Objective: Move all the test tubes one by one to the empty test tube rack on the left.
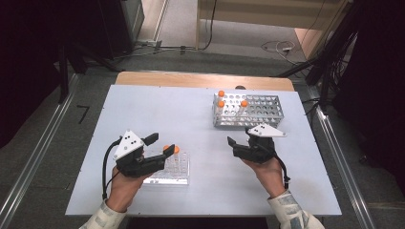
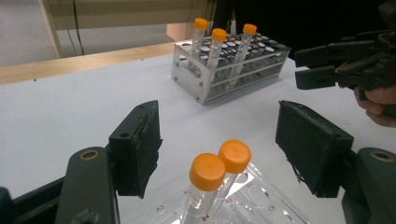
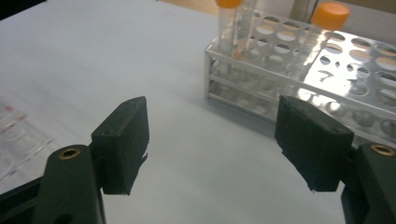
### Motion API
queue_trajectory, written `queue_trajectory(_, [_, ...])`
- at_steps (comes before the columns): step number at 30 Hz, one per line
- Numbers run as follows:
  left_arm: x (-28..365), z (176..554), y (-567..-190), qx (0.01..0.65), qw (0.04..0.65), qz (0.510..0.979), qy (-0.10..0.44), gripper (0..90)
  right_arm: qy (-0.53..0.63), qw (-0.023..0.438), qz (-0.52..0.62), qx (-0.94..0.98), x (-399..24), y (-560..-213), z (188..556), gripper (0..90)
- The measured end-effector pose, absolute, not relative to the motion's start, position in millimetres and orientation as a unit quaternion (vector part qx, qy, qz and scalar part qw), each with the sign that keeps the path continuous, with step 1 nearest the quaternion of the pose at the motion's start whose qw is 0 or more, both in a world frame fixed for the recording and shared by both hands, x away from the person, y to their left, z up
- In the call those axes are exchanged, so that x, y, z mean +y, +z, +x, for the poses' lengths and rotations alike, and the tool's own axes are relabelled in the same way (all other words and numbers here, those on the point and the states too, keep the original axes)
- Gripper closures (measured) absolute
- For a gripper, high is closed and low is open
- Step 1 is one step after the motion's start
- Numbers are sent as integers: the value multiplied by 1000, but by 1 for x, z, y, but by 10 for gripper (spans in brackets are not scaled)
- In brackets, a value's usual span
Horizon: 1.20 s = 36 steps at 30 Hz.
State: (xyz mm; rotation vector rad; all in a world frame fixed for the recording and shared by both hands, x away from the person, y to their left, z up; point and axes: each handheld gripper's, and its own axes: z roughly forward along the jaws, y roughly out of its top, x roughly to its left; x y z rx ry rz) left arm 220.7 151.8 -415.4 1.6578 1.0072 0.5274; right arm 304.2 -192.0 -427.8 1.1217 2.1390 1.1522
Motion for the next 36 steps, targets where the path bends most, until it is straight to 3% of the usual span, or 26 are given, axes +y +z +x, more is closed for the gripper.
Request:
queue_trajectory(19, [155,222,-414,424,539,692,225,308,405,265,461,743,-196,-430,357,312])
queue_trajectory(36, [157,222,-413,428,540,689,226,307,406,280,483,724,-196,-436,393,500])
